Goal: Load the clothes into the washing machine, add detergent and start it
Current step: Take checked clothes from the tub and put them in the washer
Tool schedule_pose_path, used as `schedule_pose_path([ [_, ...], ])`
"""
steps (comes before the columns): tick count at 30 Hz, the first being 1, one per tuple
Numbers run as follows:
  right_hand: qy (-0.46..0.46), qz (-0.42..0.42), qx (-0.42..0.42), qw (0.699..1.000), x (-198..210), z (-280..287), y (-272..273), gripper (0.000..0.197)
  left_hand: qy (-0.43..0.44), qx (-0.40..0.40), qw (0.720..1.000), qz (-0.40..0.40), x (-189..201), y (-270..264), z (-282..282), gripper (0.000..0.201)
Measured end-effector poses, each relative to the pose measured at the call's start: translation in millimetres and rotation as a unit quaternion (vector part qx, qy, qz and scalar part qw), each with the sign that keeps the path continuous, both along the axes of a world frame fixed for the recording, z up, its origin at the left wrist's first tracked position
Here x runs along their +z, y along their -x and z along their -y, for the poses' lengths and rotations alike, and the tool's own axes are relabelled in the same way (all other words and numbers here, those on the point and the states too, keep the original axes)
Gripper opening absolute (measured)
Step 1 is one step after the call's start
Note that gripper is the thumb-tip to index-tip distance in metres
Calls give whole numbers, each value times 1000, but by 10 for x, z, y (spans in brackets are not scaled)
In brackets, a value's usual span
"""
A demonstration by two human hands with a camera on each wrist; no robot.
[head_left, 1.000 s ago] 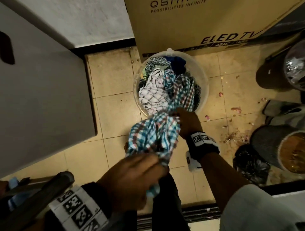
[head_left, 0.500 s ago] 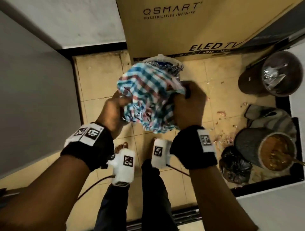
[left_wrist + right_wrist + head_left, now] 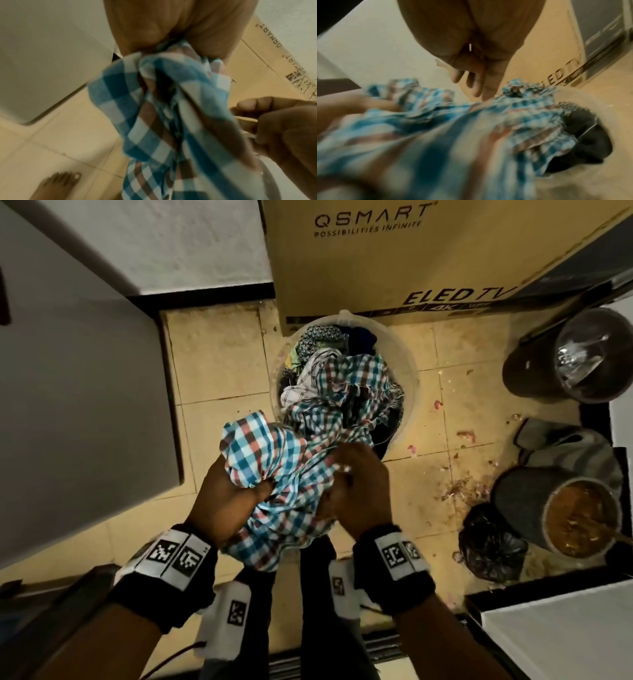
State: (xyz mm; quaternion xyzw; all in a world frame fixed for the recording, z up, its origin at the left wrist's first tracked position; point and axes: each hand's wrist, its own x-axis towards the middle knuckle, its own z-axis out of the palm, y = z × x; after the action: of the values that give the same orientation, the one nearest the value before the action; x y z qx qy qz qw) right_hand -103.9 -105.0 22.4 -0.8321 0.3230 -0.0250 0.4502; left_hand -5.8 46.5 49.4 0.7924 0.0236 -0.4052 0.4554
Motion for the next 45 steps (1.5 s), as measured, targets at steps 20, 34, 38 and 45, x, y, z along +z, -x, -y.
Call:
schedule_pose_path([
  [20, 180, -201, 19, 963, -343, 1115, -83, 60, -17, -256, 928, 270, 62, -107, -181, 38],
  [34, -297, -17, -29, 954, 493, -122, -417, 37, 220, -112, 968, -51, 147, 181, 146, 136],
  [38, -368, -14, 133, 920, 453, -245, -175, 38, 58, -139, 973, 173, 75, 186, -228, 77],
  [45, -108, -60, 173, 977, 21, -134, 7, 33, -4, -283, 888, 363, 186, 254, -471, 37],
])
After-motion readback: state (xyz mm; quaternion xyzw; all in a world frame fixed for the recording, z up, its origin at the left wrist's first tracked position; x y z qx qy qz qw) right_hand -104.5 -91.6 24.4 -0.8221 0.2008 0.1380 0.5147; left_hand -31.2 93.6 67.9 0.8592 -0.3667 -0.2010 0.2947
